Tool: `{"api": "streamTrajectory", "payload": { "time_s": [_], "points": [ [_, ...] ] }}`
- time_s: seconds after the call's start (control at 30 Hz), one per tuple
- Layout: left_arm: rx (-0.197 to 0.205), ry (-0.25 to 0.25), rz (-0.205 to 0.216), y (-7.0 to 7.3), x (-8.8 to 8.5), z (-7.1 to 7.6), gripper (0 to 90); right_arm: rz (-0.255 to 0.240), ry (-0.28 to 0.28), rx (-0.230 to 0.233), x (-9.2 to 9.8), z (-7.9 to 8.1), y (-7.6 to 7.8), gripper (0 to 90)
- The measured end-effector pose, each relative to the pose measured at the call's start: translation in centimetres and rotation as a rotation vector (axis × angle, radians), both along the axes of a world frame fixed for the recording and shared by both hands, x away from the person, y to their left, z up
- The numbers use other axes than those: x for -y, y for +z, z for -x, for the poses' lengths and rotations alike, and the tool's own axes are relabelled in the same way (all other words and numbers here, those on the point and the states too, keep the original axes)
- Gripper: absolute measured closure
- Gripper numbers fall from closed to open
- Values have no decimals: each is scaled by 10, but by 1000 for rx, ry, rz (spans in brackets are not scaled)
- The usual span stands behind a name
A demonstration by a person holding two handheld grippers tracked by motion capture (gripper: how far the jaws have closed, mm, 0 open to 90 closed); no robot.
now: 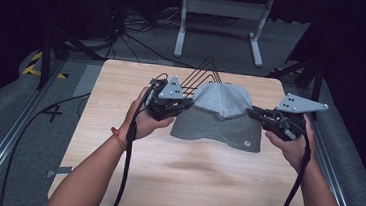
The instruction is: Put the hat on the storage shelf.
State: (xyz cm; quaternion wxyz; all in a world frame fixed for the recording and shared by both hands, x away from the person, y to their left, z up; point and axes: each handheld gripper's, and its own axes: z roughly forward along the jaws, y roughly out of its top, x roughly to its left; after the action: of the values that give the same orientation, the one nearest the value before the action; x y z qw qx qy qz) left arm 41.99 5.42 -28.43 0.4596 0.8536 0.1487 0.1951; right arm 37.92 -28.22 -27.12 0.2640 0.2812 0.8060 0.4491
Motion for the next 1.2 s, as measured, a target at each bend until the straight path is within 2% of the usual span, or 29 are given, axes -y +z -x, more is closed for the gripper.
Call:
{"api": "streamTrajectory", "payload": {
  "time_s": [0.27,0.33,0.5,0.6,0.63,0.93,1.0,1.07,1.17,1.2],
  "points": [
    [81,31,8,42,6,-15,861,-18,-33,69,-1,-19,38,848],
    [89,38,25,51,7,-20,861,-15,-46,91,-2,-26,49,848],
    [127,71,29,75,8,-35,861,-19,-72,125,-2,-43,74,848],
    [128,97,45,82,8,-48,861,-23,-85,135,-5,-54,86,848],
    [132,104,38,83,8,-52,861,-23,-86,141,-7,-59,89,848],
    [114,170,62,84,3,-86,861,-23,-102,134,-18,-95,90,848],
    [124,180,46,84,3,-92,862,-21,-109,123,-20,-103,89,849],
    [110,193,52,84,3,-97,861,-15,-114,120,-22,-110,88,848],
    [112,206,41,84,3,-104,861,-22,-118,115,-25,-119,87,848],
    [100,203,46,84,3,-106,862,-28,-116,115,-26,-122,86,848]
  ]
}}
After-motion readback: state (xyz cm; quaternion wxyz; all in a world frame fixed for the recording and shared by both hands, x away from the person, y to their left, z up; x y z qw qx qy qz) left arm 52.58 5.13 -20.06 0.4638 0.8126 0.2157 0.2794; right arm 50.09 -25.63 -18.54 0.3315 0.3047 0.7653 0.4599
